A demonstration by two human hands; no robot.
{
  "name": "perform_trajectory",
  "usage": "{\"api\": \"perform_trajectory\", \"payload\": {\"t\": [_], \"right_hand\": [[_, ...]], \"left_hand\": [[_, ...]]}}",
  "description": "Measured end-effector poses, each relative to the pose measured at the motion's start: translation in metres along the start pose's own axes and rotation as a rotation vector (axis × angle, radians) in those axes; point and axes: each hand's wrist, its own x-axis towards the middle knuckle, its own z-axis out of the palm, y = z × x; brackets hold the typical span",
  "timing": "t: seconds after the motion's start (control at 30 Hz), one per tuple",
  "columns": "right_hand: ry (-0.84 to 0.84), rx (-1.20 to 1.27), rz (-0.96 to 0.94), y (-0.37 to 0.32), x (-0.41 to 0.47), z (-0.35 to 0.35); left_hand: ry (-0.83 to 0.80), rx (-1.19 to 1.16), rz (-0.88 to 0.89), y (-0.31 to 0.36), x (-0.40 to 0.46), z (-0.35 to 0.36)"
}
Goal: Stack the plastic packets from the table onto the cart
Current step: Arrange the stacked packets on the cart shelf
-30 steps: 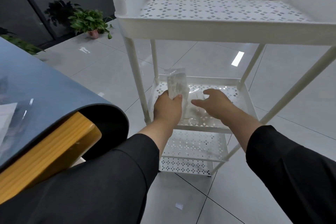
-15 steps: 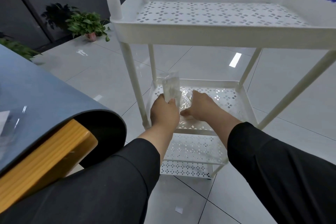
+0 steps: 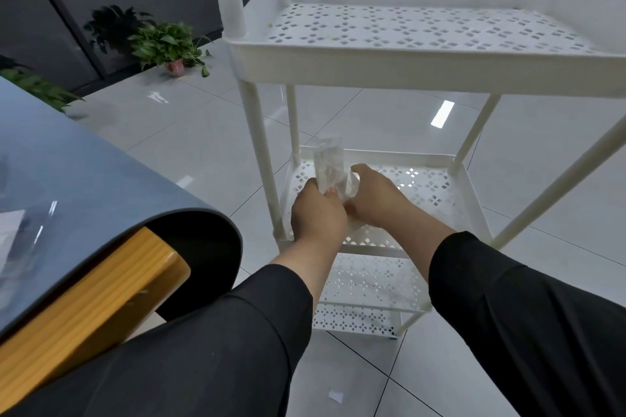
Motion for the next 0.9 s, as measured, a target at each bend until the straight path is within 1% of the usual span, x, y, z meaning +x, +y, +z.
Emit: {"api": "perform_trajectory", "payload": {"t": [0.07, 0.2, 0.3, 0.43, 0.53, 0.57, 0.67, 0.73, 0.77, 0.83, 0.9], "right_hand": [[0.02, 0.1, 0.002, 0.004, -0.002, -0.002], [0.205, 0.349, 0.087, 0.021, -0.009, -0.024], [0.286, 0.452, 0.141, 0.036, -0.019, -0.041], [0.398, 0.588, 0.098, 0.047, -0.038, -0.053], [0.456, 0.682, 0.077, 0.046, -0.049, -0.057], [0.444, 0.7, 0.08, 0.043, -0.052, -0.057], [0.342, 0.698, 0.055, 0.035, -0.058, -0.048], [0.312, 0.664, 0.006, 0.027, -0.061, -0.039], [0.309, 0.631, -0.013, 0.022, -0.063, -0.035], [0.28, 0.523, -0.064, 0.016, -0.064, -0.028], [0.179, 0.424, -0.13, 0.015, -0.064, -0.024]], "left_hand": [[0.012, -0.024, 0.014, 0.0, -0.002, 0.0], [0.07, -0.099, 0.02, 0.003, -0.008, -0.005], [0.093, -0.097, 0.007, 0.005, -0.013, -0.008], [0.082, -0.179, -0.052, 0.007, -0.017, -0.006], [0.03, -0.245, -0.117, 0.008, -0.02, -0.003], [0.011, -0.264, -0.136, 0.009, -0.022, -0.002], [-0.057, -0.285, -0.192, 0.015, -0.027, -0.001], [-0.131, -0.366, -0.271, 0.015, -0.031, 0.002], [-0.153, -0.425, -0.314, 0.017, -0.033, 0.003], [-0.162, -0.481, -0.335, 0.018, -0.035, 0.004], [-0.167, -0.51, -0.323, 0.017, -0.032, 0.005]]}}
